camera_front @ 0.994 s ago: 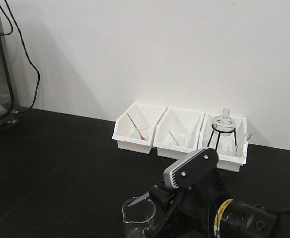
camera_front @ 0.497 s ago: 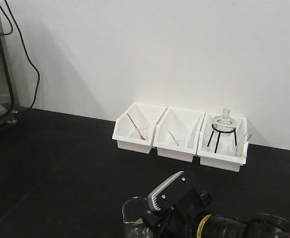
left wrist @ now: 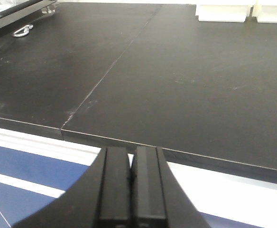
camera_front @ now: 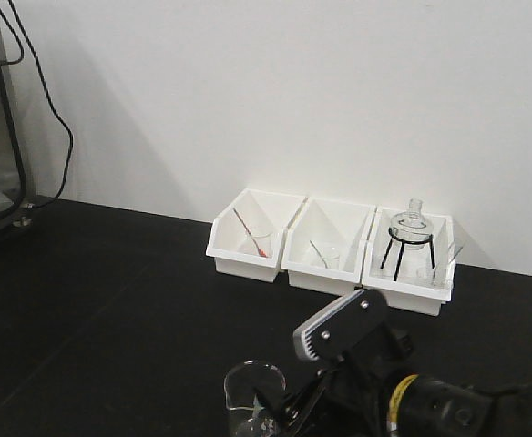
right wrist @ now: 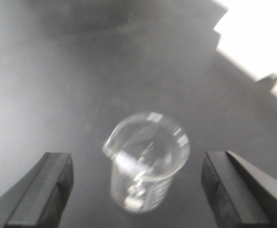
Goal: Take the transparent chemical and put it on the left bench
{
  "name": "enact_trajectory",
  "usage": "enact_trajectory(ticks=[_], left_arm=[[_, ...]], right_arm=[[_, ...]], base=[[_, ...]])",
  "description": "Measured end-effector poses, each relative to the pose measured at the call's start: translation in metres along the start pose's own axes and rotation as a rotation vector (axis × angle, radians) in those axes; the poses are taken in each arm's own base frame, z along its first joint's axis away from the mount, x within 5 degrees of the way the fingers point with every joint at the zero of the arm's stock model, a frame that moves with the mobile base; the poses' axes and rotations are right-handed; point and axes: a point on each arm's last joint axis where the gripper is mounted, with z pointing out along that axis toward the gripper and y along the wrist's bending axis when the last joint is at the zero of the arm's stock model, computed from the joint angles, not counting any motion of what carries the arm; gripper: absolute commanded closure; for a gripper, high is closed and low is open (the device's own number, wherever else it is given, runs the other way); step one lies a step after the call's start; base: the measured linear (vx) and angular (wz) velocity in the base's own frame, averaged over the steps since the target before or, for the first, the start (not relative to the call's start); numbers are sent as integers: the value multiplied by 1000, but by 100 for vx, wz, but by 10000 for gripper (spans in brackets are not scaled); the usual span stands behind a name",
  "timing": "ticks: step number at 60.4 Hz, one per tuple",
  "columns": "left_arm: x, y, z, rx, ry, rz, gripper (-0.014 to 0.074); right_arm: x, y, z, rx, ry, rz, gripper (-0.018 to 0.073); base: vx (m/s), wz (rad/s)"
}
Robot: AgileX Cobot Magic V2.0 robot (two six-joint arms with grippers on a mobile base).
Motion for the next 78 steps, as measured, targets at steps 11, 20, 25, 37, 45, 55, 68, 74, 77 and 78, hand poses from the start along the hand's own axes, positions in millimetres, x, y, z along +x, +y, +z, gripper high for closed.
enact_trajectory(ticks=[11, 20, 25, 37, 45, 55, 68, 74, 77, 78], left_arm=[[0, 0, 0, 0, 0, 0, 600], [0, 0, 0, 0, 0, 0, 600], [0, 0, 0, 0, 0, 0, 600], [0, 0, 0, 0, 0, 0, 600], [0, 0, 0, 0, 0, 0, 600], [0, 0, 0, 0, 0, 0, 600], [0, 0, 0, 0, 0, 0, 600], [0, 0, 0, 0, 0, 0, 600], [0, 0, 0, 0, 0, 0, 600], [0, 0, 0, 0, 0, 0, 600]], right_arm=[[-33, -10, -74, 103, -63, 6, -16], [-40, -15, -127, 181, -65, 23, -16], [-40, -17, -149, 212, -58, 38, -16], [-40, -18, -197, 257, -121, 67, -16], [-41, -18, -206, 261, -147, 68, -16], [-34, -22, -220, 302, -142, 96, 23], [33, -24, -249, 524, -236, 148, 189], [76, -14, -247, 598, -296, 125, 321], [96, -10, -245, 625, -312, 128, 388], [104, -9, -241, 628, -300, 133, 417]], base=[[0, 0], [0, 0], [0, 0], [0, 0], [0, 0], [0, 0], [0, 0], [0, 0], [0, 0], [0, 0]])
